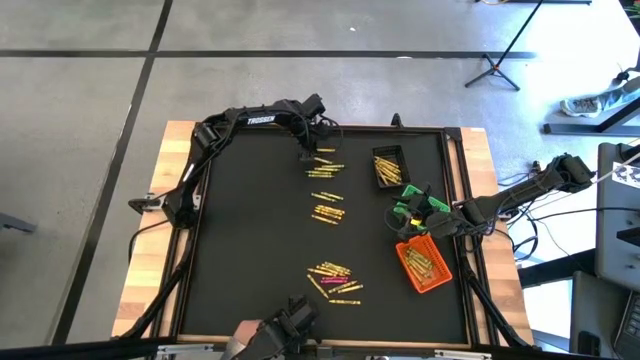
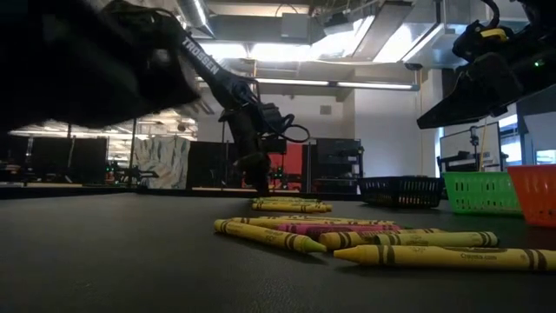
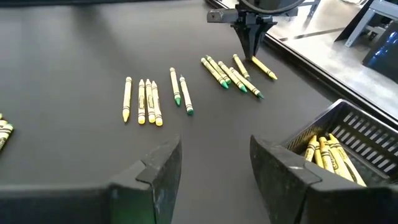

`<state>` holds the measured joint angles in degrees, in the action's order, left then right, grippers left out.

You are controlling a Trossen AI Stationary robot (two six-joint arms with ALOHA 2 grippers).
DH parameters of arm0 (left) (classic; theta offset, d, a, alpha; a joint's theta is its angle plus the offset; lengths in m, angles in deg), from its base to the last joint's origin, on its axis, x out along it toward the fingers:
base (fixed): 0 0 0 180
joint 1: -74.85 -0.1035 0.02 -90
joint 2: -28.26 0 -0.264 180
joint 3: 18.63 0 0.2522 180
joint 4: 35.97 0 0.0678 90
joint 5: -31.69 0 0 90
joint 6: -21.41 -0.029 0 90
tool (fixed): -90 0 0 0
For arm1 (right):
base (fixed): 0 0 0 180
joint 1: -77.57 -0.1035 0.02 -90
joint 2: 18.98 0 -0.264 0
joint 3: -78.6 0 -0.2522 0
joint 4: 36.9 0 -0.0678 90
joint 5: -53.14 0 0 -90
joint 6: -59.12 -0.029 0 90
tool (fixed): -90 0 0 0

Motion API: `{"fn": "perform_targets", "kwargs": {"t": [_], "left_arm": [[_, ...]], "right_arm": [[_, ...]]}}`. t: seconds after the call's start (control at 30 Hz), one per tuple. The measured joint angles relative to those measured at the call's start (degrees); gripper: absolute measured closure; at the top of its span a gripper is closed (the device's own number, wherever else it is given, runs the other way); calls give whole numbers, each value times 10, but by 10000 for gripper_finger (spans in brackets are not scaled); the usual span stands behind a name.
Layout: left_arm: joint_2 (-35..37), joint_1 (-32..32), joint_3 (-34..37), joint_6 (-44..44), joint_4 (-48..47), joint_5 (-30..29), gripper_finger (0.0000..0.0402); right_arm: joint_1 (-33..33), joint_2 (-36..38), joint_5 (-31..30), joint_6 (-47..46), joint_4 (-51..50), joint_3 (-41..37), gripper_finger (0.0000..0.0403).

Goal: Sort crayons
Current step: Put the yellow crayon into the black basket

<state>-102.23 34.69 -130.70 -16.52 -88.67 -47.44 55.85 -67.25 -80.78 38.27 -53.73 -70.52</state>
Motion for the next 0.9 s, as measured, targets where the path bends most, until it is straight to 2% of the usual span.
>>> {"fn": "perform_targets", "kwargs": {"t": [0.13, 0.27, 0.4, 0.53, 0.7, 0.9], "left_arm": [[12, 7, -6, 3, -14, -36, 389], [45, 21, -8, 16, -18, -69, 389], [87, 48, -10, 36, -36, -62, 391], [137, 83, 14, 59, -37, -60, 398], [212, 142, 132, 83, 43, -55, 399], [324, 222, 320, 139, 260, -62, 399]], "right_arm": [[0, 0, 2, -1, 0, 0, 211], [0, 0, 11, -1, 1, 0, 185], [0, 0, 11, 1, 0, 0, 155], [0, 0, 11, 23, 0, 0, 144], [0, 0, 10, 58, 2, 0, 148], [0, 0, 14, 83, 26, 0, 149]]}}
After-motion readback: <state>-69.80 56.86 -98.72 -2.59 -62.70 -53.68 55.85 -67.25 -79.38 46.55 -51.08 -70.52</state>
